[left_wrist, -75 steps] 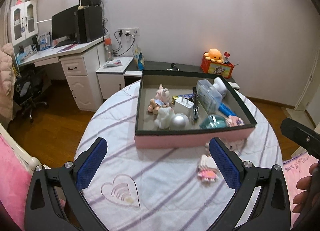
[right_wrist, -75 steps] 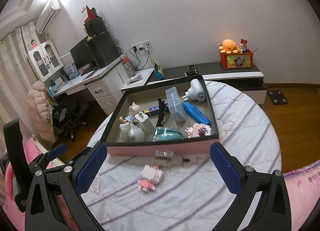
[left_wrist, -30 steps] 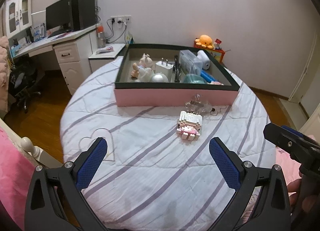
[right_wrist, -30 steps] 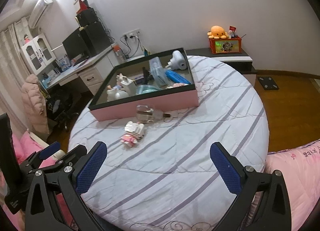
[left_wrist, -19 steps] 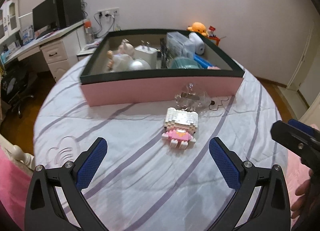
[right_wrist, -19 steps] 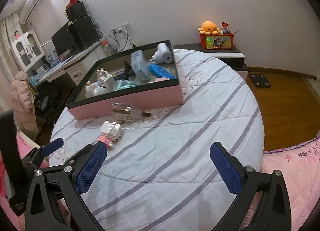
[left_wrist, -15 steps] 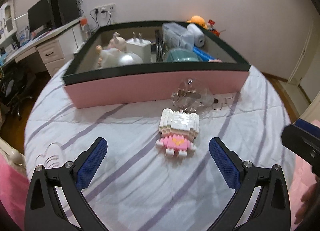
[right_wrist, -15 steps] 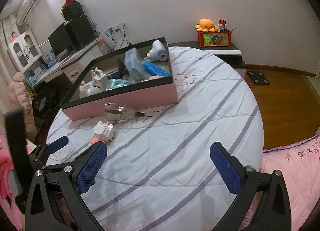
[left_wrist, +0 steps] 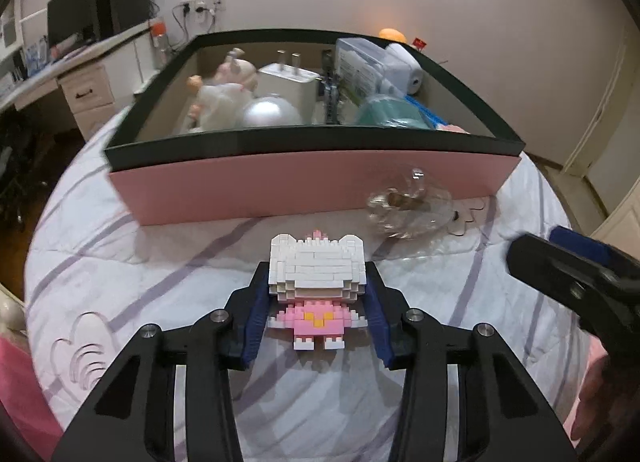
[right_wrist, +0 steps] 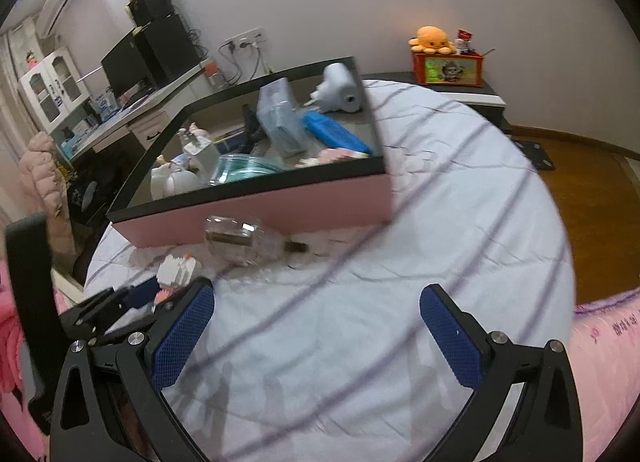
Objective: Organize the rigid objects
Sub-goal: 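Grasp the pink-white block figure with the left gripper while the right gripper grasps the glass bottle, then release the block figure into the tray with the left gripper while the right gripper releases the glass bottle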
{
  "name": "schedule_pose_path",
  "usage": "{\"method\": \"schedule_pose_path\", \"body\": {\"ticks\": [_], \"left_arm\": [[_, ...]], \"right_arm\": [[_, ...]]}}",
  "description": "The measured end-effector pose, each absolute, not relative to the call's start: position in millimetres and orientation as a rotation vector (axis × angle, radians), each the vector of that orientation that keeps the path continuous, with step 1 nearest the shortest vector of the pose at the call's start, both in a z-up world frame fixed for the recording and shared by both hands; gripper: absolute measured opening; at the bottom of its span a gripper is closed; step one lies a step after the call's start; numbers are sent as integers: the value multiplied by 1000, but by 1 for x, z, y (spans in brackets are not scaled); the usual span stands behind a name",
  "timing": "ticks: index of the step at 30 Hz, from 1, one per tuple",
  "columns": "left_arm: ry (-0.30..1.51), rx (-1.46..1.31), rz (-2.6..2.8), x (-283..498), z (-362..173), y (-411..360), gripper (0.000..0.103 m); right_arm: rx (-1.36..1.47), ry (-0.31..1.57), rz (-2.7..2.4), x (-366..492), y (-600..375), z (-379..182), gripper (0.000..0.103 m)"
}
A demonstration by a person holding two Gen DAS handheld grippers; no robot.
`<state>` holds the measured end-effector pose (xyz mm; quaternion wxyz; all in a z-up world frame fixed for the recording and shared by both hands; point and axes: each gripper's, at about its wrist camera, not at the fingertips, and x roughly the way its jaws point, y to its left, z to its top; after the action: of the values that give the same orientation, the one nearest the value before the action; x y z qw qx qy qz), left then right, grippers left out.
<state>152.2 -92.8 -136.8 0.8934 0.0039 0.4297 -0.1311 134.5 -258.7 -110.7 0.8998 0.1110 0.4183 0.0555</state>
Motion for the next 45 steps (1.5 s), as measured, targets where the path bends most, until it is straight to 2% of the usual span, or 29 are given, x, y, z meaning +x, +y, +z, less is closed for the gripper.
{"method": "schedule_pose_path", "body": {"ticks": [11, 13, 15, 16, 29, 45], "left_arm": [[874, -32, -221, 147, -136, -60, 45], [875, -36, -217, 149, -137, -57, 45], [874, -39, -216, 147, -137, -55, 45], [873, -40, -216, 146, -136, -53, 45], [848, -42, -209, 137, -123, -48, 45], [707, -58, -230, 153, -47, -40, 45]], "right_arm": [[218, 905, 158, 176, -214, -130, 101], [209, 915, 152, 180, -209, -136, 95], [174, 915, 127, 181, -204, -139, 81], [155, 911, 116, 181, -202, -139, 78], [151, 876, 165, 152, -205, -125, 78], [138, 722, 196, 132, -226, -41, 78]]}}
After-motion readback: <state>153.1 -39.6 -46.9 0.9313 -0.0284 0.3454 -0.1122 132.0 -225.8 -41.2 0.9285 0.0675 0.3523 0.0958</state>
